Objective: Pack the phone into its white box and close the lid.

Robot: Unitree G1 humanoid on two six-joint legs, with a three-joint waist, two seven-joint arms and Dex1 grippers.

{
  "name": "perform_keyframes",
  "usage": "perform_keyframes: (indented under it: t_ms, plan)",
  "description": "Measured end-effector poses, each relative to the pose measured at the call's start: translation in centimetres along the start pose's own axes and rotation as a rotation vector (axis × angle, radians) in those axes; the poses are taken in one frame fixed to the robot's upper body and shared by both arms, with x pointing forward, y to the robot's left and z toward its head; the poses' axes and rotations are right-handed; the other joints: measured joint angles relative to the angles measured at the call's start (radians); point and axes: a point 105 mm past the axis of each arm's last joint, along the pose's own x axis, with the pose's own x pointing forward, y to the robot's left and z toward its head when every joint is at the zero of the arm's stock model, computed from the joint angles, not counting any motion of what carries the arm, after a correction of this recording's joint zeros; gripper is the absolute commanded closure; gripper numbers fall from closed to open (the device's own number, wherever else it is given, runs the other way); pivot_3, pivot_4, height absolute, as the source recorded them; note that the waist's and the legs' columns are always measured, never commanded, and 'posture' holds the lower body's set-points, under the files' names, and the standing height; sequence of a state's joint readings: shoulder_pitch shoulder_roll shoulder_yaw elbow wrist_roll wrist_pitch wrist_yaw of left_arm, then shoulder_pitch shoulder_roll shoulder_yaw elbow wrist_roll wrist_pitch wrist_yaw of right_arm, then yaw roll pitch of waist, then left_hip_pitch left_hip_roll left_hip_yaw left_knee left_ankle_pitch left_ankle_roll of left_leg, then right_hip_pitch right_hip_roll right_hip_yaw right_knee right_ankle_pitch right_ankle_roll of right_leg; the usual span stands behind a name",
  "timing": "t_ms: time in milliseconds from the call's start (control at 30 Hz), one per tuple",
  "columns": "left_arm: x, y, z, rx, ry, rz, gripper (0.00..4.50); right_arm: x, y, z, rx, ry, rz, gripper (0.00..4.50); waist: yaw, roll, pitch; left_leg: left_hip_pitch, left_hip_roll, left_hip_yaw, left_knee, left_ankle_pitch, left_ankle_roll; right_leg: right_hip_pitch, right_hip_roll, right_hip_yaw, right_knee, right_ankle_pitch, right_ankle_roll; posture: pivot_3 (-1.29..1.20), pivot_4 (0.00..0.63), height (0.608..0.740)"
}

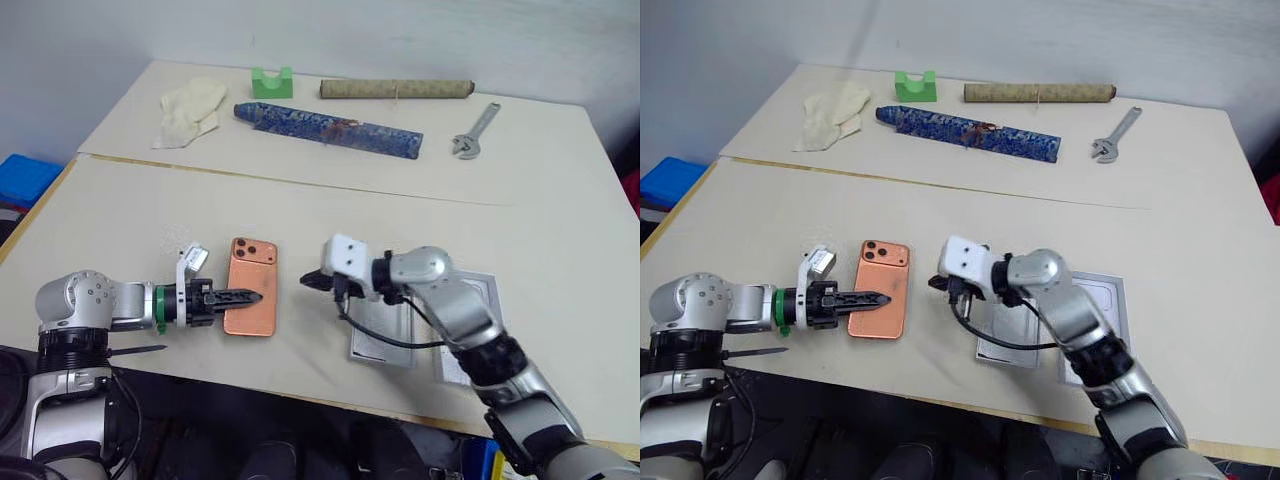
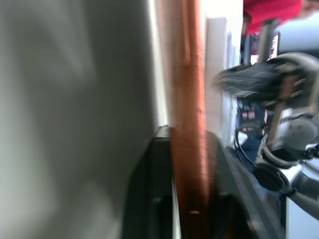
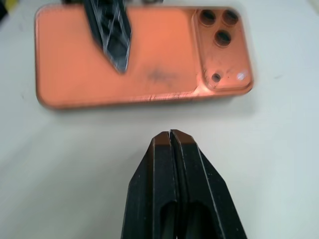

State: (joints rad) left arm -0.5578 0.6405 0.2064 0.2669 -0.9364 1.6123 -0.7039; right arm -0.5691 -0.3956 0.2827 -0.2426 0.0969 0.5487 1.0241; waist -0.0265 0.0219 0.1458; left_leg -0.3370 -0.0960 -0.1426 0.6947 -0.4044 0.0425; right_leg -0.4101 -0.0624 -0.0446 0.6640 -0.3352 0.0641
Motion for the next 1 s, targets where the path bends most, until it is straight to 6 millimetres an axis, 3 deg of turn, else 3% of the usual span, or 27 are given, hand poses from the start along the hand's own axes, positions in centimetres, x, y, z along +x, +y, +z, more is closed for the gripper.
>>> perform_keyframes:
  t_ms: [100,233,300,400,567,767,1000]
  plan:
    - [4.1,-2.7,-0.4,0.047,0.069,-0.142,4.39,-7.0,0.2,0.0,0.106,0.025,-0.096,4.14,0.031,-0.002,0.002,-0.003,-0.008,-0.013,0.004,0.000,0.001,-0.001,0.000,0.010,-0.001,0.001,0.001,0.00,0.150,0.740]
    - [8.3,-5.8,0.1,0.098,0.126,-0.224,4.39,-12.4,1.2,0.0,0.175,0.100,-0.193,2.98,0.052,-0.014,0.005,-0.003,-0.015,-0.019,0.003,0.000,0.004,-0.003,0.002,0.026,-0.003,0.001,0.001,0.00,0.150,0.740]
    - [9.2,-6.6,0.2,0.108,0.139,-0.247,4.39,-13.1,1.7,-0.3,0.201,0.117,-0.202,2.48,0.051,-0.016,0.005,-0.002,-0.017,-0.020,0.003,0.000,0.004,-0.004,0.001,0.028,-0.003,0.001,0.001,0.00,0.150,0.740]
    - [12.6,-8.6,0.0,0.103,0.194,-0.276,4.39,-15.2,3.0,-1.5,0.278,0.173,-0.268,1.59,0.052,-0.020,0.007,0.001,-0.026,-0.023,0.003,-0.001,0.005,-0.008,-0.001,0.032,-0.006,0.002,0.004,0.00,0.150,0.740]
    - [15.3,-7.0,-0.9,0.062,0.254,-0.129,4.39,-16.3,3.9,-1.6,0.292,0.191,-0.330,0.01,0.049,-0.026,0.009,0.003,-0.033,-0.025,0.003,-0.001,0.005,-0.019,-0.001,0.035,-0.010,0.008,0.016,0.00,0.150,0.740]
    - [16.7,-5.7,-1.9,0.066,0.306,-0.028,4.39,-16.6,3.8,-1.9,0.290,0.202,-0.410,0.00,0.053,-0.028,0.008,0.005,-0.034,-0.022,0.005,-0.001,0.004,-0.027,0.001,0.036,-0.010,0.010,0.019,0.00,0.150,0.740]
    - [16.8,-6.2,-2.2,0.144,0.314,-0.004,2.30,-16.7,3.7,-2.2,0.285,0.200,-0.441,0.00,0.052,-0.028,0.008,0.005,-0.035,-0.016,0.005,-0.001,0.004,-0.035,0.001,0.039,-0.005,0.010,0.019,0.00,0.150,0.740]
